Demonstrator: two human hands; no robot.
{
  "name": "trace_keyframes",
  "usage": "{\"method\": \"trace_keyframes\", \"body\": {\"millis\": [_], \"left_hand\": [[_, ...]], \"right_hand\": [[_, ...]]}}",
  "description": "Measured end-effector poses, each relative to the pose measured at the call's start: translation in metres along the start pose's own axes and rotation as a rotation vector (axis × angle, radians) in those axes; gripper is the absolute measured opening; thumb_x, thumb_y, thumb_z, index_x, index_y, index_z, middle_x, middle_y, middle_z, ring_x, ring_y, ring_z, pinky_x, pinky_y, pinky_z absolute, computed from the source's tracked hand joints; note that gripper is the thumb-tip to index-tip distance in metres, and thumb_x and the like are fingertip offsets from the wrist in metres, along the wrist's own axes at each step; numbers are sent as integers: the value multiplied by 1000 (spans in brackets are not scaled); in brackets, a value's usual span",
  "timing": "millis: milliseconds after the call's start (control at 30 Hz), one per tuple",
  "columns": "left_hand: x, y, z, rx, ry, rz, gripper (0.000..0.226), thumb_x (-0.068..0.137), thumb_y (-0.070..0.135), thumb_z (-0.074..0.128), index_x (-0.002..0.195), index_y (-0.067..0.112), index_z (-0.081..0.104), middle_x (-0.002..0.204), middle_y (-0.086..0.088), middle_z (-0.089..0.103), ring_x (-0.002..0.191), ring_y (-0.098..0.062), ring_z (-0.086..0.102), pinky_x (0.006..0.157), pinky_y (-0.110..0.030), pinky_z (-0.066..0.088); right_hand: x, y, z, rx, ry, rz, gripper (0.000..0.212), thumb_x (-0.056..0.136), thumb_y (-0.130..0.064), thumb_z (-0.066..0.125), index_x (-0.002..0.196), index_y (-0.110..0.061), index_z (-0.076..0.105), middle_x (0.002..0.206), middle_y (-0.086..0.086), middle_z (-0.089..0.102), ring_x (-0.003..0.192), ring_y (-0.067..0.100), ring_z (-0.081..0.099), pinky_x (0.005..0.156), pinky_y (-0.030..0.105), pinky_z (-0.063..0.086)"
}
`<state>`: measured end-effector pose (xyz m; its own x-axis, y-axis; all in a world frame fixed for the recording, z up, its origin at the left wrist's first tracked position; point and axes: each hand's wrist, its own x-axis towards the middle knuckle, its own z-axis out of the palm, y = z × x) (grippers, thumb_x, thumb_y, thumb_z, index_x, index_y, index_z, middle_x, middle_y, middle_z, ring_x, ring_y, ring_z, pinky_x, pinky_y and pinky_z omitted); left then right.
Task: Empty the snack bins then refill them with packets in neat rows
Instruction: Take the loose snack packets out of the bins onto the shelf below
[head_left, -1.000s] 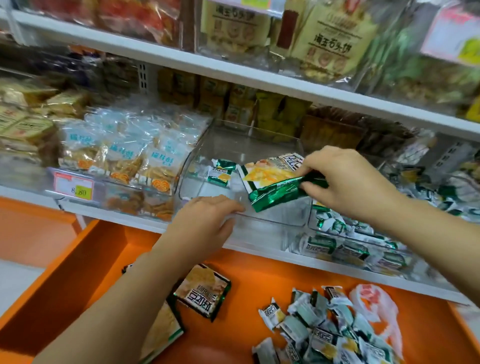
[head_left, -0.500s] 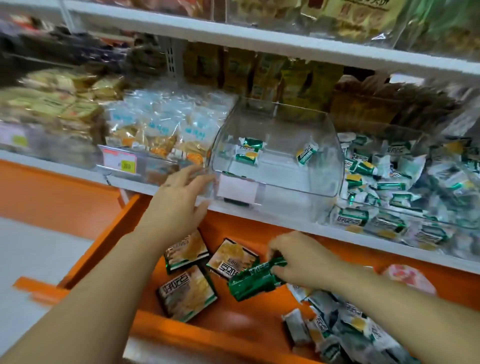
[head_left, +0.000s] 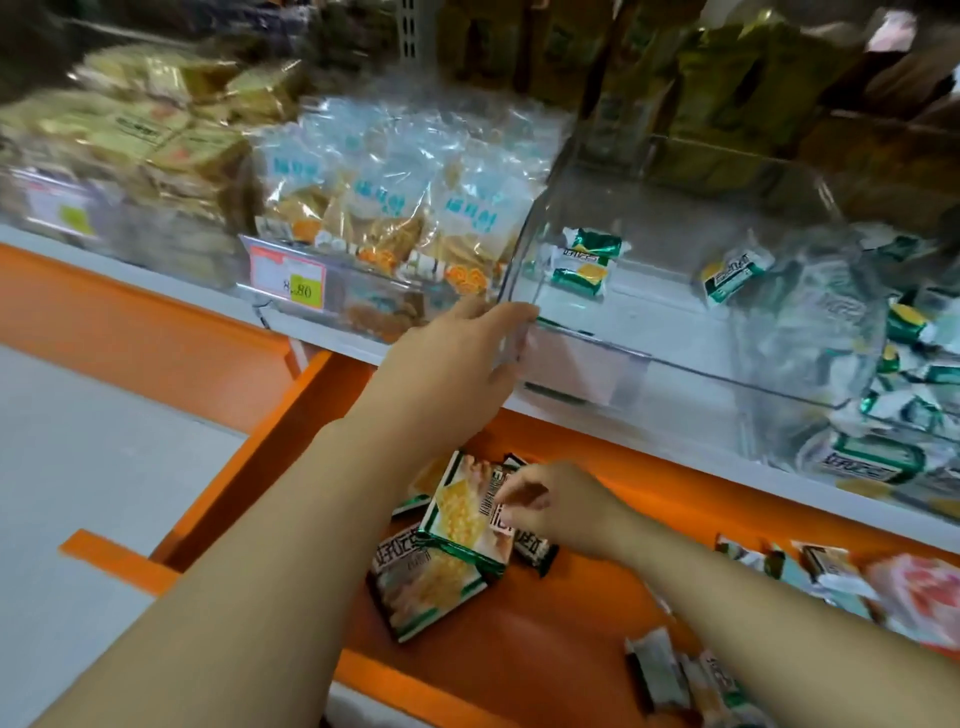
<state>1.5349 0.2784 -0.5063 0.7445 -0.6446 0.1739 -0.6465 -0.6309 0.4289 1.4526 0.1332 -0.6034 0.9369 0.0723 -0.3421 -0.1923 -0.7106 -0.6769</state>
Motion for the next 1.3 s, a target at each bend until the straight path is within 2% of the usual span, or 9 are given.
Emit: {"method": "trace_keyframes", "body": {"millis": [100,333,533,667,800,967,1033,1167,1300], "left_hand": [[1,4,-3,8,65,-17,40,96,29,45,137,31,47,128,2,53,105,-22,59,83,-42,52],[1,15,-4,1,103,-42,32,96,28,49,127,28,57,121,2,58,104,-19,61,86,-40,50],[7,16,-6,-17,79,-74,33,95,31,47,127,34,55,123,10,56,105,-11,59,87,-33,48],[14,14,-6,-39,84,-85,33,95,31,48,128,33,55,121,11,57,105,-12,59,88,-34,49],[18,11,-4,-44,99,-84,34,94,30,50,127,32,57,111,9,58,100,-13,59,85,-37,51],[21,10,-3,-43,96,-85,34,95,29,49,128,33,55,109,8,57,98,-13,58,85,-37,51],[21,9,-2,-47,95,-81,34,95,29,50,129,33,55,109,8,57,97,-13,58,85,-38,52],[20,9,-1,-55,107,-79,36,94,28,51,129,35,53,106,8,56,95,-13,59,82,-38,53],[21,10,-1,-62,124,-66,37,94,27,51,130,36,52,104,10,56,92,-11,59,81,-37,53]], "right_hand": [[-46,-36,-55,-5,-81,-86,18,87,-28,67,105,-27,67,94,-21,64,86,-6,60,79,10,46],[-56,-67,-165,251,268,-140,11,86,-15,66,95,-22,67,99,15,67,91,23,66,73,30,60],[15,-38,-164,262,-112,203,40,90,-35,63,128,-36,50,132,-10,45,130,12,37,86,50,54],[36,-47,-163,242,-204,238,50,92,-26,61,137,-34,43,140,-3,39,132,19,34,67,31,49],[46,-49,-163,279,-230,239,48,90,-14,58,136,-27,48,126,-2,43,88,9,46,58,21,45],[45,-51,-169,336,-263,236,46,87,-12,64,128,-29,52,124,-2,44,71,7,39,41,13,41],[45,-51,-170,329,-285,221,51,82,-14,68,127,-31,52,115,-3,46,73,8,39,45,17,45],[40,-43,-172,365,-327,187,64,73,-36,74,132,-35,49,132,-5,43,122,17,38,92,40,45],[32,-46,-177,330,-364,139,63,73,-32,73,130,-39,47,119,-8,49,102,8,50,66,25,50]]}}
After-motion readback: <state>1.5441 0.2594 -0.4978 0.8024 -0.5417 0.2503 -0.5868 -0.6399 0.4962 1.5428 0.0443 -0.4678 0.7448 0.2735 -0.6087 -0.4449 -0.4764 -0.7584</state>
